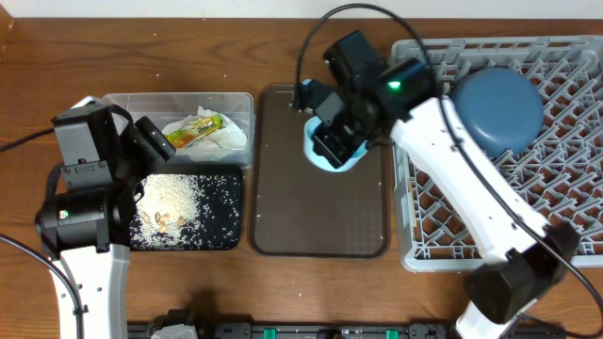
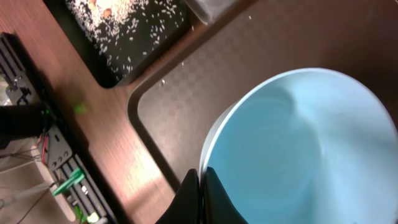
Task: Sort waste into correct bins and load items into the dishwasher rack
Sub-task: 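Grip the light-blue bowl rim with the right gripper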
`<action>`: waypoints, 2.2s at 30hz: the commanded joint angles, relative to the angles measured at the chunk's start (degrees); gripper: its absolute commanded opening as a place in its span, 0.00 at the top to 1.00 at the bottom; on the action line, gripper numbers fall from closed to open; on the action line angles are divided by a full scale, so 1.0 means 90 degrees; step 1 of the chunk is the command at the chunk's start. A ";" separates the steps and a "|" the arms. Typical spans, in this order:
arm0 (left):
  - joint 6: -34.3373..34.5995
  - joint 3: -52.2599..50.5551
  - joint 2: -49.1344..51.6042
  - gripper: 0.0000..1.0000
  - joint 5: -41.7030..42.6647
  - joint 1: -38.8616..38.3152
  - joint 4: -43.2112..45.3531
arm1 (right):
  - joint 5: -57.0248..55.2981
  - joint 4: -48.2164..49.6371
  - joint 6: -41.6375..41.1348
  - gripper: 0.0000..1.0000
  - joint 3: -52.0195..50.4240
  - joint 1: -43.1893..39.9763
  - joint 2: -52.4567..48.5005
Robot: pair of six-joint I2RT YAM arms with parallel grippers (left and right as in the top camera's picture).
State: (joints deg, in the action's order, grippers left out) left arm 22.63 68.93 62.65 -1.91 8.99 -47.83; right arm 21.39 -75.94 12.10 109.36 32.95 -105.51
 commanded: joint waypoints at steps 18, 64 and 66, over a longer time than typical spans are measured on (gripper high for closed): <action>-0.0036 0.0070 0.0024 0.12 -0.0075 0.0034 -0.0017 | -0.1263 0.3381 -0.0867 0.99 -0.3422 0.0597 -0.0068; -0.0036 0.0070 0.0024 0.12 -0.0075 0.0034 -0.0017 | -0.1401 0.3677 -0.0860 0.86 -0.4325 0.0848 -0.0068; -0.0036 0.0070 0.0024 0.12 -0.0078 0.0034 -0.0015 | -0.1401 0.3674 -0.0860 0.87 -0.4328 0.0848 -0.0068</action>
State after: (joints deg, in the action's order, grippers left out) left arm 22.63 68.93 62.70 -1.91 8.99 -47.83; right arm 8.95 -42.83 4.62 71.07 40.12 -106.06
